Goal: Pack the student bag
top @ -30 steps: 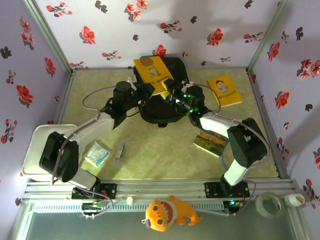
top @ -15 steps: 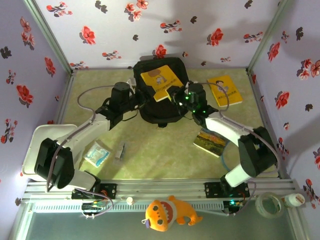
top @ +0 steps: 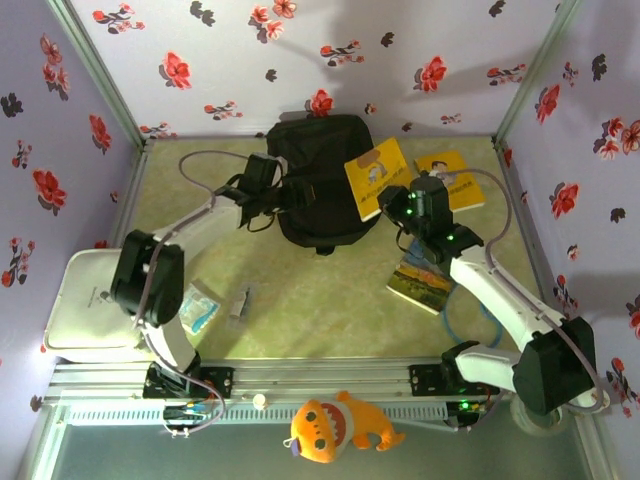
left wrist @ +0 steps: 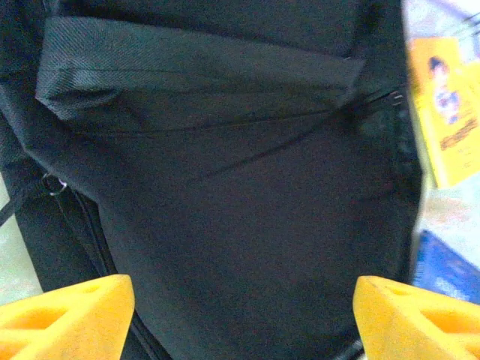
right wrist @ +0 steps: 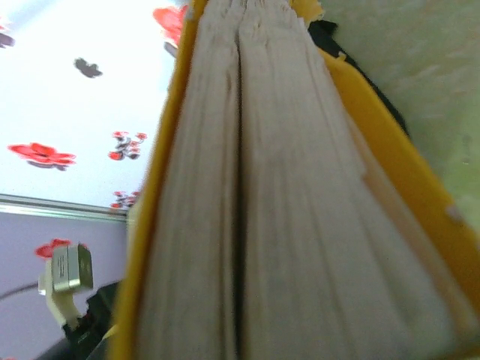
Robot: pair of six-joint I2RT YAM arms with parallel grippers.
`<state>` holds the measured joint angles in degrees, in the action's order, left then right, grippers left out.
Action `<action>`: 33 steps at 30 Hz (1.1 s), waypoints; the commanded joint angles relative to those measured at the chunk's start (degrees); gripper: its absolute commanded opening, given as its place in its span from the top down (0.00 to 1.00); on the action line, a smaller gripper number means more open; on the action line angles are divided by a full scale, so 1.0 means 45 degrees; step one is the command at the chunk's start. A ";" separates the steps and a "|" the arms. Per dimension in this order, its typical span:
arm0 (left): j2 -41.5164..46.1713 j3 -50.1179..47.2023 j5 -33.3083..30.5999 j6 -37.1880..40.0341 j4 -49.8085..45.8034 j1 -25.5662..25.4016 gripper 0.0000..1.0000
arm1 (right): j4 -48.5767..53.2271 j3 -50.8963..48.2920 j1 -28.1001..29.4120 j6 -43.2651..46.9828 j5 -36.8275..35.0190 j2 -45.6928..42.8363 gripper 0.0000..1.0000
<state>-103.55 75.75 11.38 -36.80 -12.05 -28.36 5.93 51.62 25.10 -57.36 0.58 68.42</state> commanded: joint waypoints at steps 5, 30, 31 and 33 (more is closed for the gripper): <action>-0.2740 0.2052 0.0841 0.0540 -0.0988 0.0101 0.29 | 0.0539 -0.0137 -0.0172 0.0655 0.0156 0.0356 0.93; 0.0583 0.0384 -0.0262 0.5463 -0.3929 -0.1501 0.33 | 0.1790 0.0482 -0.1879 0.2369 0.1947 0.0968 0.92; 0.0607 0.0463 -0.0262 0.6293 -0.4140 -0.1591 0.33 | 0.1960 0.0502 -0.1938 0.2476 0.1896 0.0795 0.92; 0.0617 0.0542 -0.0110 0.7668 -0.4325 -0.1742 0.33 | 0.2304 0.0483 -0.2147 0.2607 0.1824 0.0485 0.92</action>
<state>-102.41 76.55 11.31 -16.99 -25.96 -35.07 14.98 51.07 16.78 -48.27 9.89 73.91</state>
